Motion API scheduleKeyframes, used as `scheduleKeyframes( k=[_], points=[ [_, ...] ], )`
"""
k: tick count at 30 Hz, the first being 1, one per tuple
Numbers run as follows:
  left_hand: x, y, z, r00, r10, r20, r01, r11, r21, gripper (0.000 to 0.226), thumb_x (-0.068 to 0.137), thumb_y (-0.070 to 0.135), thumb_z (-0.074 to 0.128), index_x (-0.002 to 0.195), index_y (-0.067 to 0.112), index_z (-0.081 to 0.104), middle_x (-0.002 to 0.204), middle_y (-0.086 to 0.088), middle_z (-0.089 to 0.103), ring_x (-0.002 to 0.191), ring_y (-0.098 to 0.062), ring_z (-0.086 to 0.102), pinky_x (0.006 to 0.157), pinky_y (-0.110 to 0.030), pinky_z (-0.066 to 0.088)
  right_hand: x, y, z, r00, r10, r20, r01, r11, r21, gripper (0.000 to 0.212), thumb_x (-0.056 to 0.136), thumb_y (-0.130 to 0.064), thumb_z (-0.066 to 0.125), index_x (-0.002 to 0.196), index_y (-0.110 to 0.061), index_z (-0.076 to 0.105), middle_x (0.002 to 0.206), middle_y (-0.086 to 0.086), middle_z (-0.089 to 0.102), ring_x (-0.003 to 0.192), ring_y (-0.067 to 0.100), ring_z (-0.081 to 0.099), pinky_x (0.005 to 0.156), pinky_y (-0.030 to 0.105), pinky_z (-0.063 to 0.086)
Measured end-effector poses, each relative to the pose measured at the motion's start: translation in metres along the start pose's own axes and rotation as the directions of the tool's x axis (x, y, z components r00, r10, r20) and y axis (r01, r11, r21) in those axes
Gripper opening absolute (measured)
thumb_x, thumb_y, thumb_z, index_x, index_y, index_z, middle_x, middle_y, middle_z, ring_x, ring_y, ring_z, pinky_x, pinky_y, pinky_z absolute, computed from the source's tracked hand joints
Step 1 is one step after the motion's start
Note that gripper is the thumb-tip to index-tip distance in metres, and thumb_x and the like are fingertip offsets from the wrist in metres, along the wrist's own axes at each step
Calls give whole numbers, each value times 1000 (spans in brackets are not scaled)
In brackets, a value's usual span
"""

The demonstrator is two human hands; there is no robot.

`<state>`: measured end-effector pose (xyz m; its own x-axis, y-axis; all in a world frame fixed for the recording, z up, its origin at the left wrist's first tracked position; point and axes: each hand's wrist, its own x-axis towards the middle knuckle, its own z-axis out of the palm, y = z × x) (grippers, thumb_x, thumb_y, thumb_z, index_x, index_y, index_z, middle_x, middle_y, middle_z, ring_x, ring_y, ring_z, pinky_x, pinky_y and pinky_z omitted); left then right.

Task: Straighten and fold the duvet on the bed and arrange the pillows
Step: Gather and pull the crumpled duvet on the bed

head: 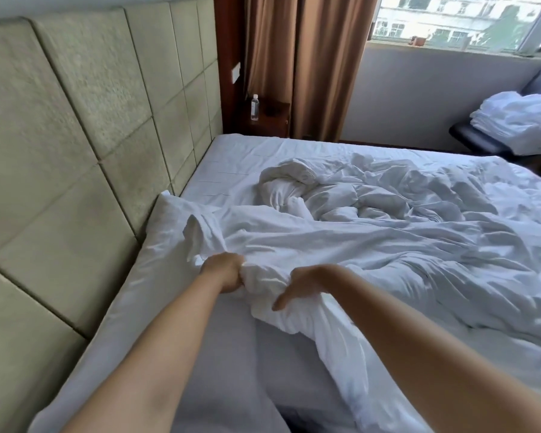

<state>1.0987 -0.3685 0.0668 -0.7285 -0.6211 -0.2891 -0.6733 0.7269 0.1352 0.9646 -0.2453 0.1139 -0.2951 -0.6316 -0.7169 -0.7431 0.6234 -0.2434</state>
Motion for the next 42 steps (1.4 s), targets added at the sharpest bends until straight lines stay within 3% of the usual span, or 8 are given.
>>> scheduleKeyframes(
  k=[5,8,13,17,23,30,38,42],
  points=[
    [18,5,-44,989,63,-132,-83,985,-150,27,91,34,48,107,17,61,123,-6,62,112,-26,58,93,-35,45,26,-19,14,919,-37,-393,173,933,317,101,68,-49,78,146,-14,25,138,7,45,127,26,44,100,34,40],
    [19,1,-37,987,59,-151,-116,909,-401,23,83,24,64,104,15,65,111,-5,66,107,-23,60,86,-26,44,42,-23,7,809,-33,-588,295,887,356,49,80,-31,67,123,-13,53,122,11,58,116,28,53,88,30,42],
    [27,-28,-20,963,-126,238,230,844,-485,91,66,6,78,144,24,36,141,-12,39,129,-29,40,102,-31,41,52,-21,-6,999,-35,-28,41,964,261,34,74,-7,69,106,-6,58,104,15,58,97,31,59,80,30,48],
    [37,-44,-2,920,-344,186,371,621,-690,52,87,3,52,137,14,44,131,-20,49,108,-34,56,83,-32,49,67,-18,-4,960,-86,268,-10,941,338,33,80,-11,69,112,-11,58,102,8,60,104,28,61,92,34,49],
    [69,-75,19,696,-666,269,502,184,-845,41,79,32,44,117,18,47,123,-13,54,107,-36,58,77,-40,56,116,-42,-17,969,-211,-130,243,906,346,54,85,-23,68,134,-9,50,130,7,52,117,23,51,95,28,41],
    [126,-94,19,606,-768,205,609,282,-742,78,83,56,56,142,9,35,140,-15,45,128,-34,42,104,-39,38,194,-53,-32,896,-288,-338,334,939,84,63,84,-12,57,143,-19,33,143,5,30,122,28,49,93,34,46],
    [164,-122,21,679,-561,473,597,48,-801,63,61,26,66,116,-2,53,99,-17,64,86,-29,64,72,-32,52,257,-61,-48,949,-173,-262,189,981,36,101,81,-23,65,151,-32,-7,159,11,-12,131,38,40,102,39,36],
    [154,-115,18,726,-519,451,544,32,-838,8,67,2,57,67,7,51,57,-7,46,53,-21,48,50,-24,36,257,-71,-32,984,-91,-151,100,994,53,112,72,-20,66,150,-30,-13,147,20,21,125,39,43,101,40,38]
  ],
)
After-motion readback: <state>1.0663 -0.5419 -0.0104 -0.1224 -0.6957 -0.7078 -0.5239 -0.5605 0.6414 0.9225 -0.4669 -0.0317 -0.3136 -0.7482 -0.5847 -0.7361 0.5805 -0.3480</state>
